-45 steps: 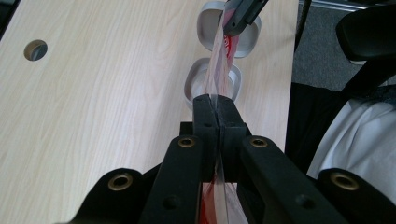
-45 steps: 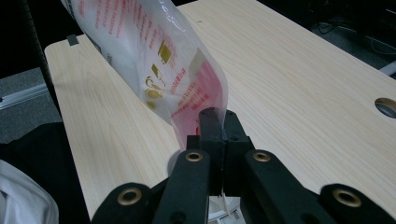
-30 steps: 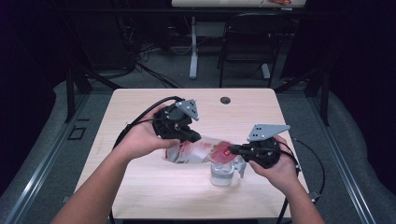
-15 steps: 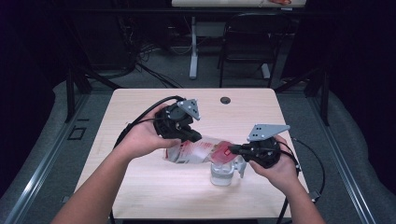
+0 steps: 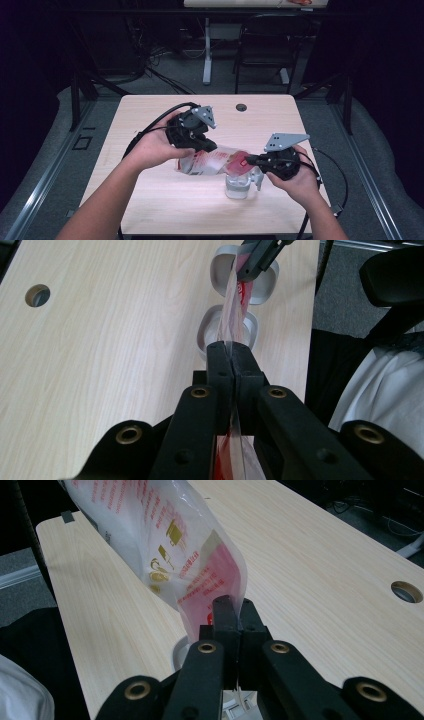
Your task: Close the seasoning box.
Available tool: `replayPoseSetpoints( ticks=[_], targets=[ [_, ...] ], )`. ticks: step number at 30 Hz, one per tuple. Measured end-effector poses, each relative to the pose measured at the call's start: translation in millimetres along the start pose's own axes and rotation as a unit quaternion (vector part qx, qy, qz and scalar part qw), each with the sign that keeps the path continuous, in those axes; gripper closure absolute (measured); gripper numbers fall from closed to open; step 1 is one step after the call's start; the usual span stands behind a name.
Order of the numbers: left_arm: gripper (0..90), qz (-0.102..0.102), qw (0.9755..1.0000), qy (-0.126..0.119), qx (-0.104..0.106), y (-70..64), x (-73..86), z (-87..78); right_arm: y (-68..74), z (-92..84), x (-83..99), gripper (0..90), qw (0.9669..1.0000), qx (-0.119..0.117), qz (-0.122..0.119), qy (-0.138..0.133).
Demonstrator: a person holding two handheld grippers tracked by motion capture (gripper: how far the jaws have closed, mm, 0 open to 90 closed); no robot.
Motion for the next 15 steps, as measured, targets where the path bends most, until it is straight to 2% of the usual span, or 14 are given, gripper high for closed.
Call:
replayPoseSetpoints(
  ticks=[15],
  targets=[
    [89.2, 0.000, 1.0000, -0.001, 0.000, -0.1, -1.2, 0.3, 0.1, 0.2, 0.6, 90.0, 1.0000, 0.002, 0.000, -0.001]
  ],
)
Point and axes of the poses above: each handheld gripper's, and its own axes: z roughly forward along the jaws, x roughly out of its underside, y roughly to its left, the point moved 10 cm from there along z, roughly forward along the jaws, and after that the axes turned 8 degrees about -x, right-handed, at the moved point
